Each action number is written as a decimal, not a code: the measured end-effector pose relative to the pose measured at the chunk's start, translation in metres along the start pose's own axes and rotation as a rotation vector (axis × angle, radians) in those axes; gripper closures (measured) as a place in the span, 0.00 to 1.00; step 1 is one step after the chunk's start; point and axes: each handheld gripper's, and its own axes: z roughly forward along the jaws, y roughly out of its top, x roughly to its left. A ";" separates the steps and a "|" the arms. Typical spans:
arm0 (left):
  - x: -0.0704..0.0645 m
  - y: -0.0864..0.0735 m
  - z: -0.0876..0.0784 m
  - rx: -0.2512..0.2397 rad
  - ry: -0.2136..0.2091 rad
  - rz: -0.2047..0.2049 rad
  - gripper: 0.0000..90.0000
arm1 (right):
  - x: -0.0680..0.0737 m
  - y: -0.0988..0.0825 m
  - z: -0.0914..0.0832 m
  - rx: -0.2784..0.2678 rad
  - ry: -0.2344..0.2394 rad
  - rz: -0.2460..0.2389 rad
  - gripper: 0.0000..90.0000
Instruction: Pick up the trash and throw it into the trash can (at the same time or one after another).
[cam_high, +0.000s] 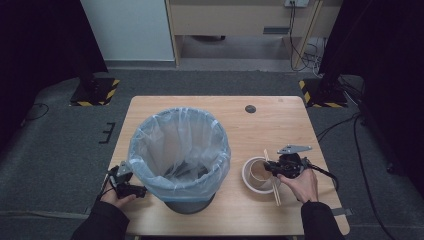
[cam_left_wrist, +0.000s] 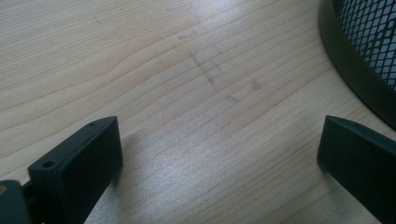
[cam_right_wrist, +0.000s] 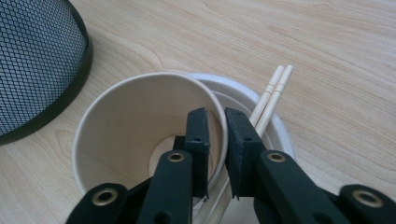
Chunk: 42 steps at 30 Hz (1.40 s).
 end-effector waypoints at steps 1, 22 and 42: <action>0.000 0.000 0.000 0.000 0.000 0.000 0.00 | 0.000 0.000 0.000 0.000 0.007 0.004 0.93; 0.000 0.000 0.000 0.000 -0.001 0.000 0.00 | -0.006 0.006 -0.018 -0.117 0.065 0.078 0.94; 0.000 0.000 0.000 0.000 -0.003 0.001 0.00 | -0.019 0.016 -0.057 -0.383 0.033 0.164 0.94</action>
